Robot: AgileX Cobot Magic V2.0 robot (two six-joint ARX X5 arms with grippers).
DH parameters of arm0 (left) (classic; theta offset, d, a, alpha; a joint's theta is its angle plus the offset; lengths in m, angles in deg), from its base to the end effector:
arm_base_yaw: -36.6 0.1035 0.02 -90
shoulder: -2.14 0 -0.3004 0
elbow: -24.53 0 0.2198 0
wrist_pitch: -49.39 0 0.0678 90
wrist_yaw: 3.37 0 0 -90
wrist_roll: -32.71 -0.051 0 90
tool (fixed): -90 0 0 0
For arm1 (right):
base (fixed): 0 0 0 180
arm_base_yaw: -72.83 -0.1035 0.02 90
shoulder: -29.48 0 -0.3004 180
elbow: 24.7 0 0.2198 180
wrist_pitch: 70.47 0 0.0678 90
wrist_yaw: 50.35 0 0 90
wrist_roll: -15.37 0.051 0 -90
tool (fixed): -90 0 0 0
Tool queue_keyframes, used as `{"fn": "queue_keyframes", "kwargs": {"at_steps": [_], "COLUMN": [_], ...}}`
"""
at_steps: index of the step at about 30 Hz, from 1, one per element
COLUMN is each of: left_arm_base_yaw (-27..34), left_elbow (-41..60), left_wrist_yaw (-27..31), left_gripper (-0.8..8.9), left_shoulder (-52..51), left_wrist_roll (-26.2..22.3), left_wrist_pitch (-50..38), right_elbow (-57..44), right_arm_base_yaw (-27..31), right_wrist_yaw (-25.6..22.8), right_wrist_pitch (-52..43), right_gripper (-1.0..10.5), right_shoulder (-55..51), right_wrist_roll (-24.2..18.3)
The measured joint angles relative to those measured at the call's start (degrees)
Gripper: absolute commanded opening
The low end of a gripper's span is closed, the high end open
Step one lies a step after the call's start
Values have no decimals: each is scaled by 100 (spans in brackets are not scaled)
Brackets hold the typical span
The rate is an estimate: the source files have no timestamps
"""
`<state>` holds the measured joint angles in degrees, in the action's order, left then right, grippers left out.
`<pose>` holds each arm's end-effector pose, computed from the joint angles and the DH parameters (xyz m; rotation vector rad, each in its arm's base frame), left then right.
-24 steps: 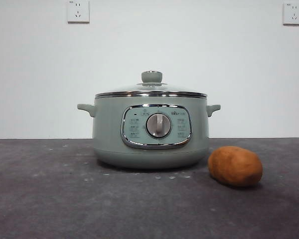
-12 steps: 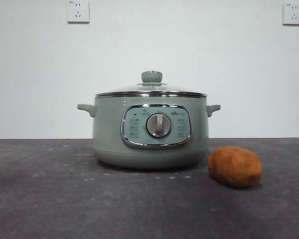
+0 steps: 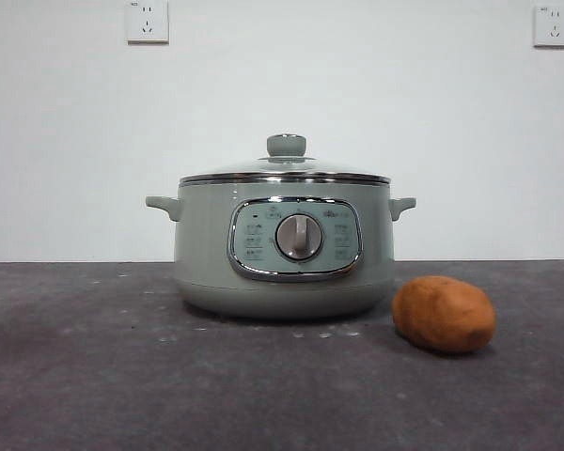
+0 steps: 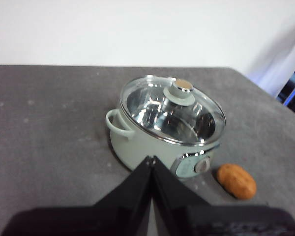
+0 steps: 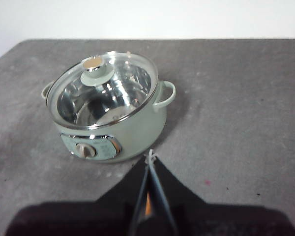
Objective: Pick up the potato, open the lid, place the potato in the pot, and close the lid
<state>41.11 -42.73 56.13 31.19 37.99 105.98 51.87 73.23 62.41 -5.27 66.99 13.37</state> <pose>0.0381 -0.0230 0.3501 -0.1872 0.3293 -0.4355 0.0556 0.0193 0.3743 0.0583 0.4429 0.3911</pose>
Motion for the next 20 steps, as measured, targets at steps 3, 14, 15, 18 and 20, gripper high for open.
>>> {"fn": "queue_keyframes", "kwargs": {"at_steps": [3,14,15,18,20], "left_arm_base_yaw": [0,0,0,0,0], "left_elbow": [-267,-385,-385,-385,-385], "left_wrist_yaw": [-2,-284,-345,-417,-422], "left_gripper": [-6,342,458,605,605], "left_shoulder": [120,293,308,354,380], "left_wrist_roll": [-149,-225,-225,-225,-225], "left_wrist_pitch": [310,417,417,417,420], "right_elbow": [85,90,90,107,120], "right_arm_base_yaw": [0,0,0,0,0], "right_wrist_yaw": [11,20,20,20,20], "right_wrist_pitch": [107,275,275,286,289], "right_gripper": [-11,300,365,544,577], "right_shoulder": [114,254,254,254,254], "right_wrist_roll": [-52,-83,-83,-83,-83]}}
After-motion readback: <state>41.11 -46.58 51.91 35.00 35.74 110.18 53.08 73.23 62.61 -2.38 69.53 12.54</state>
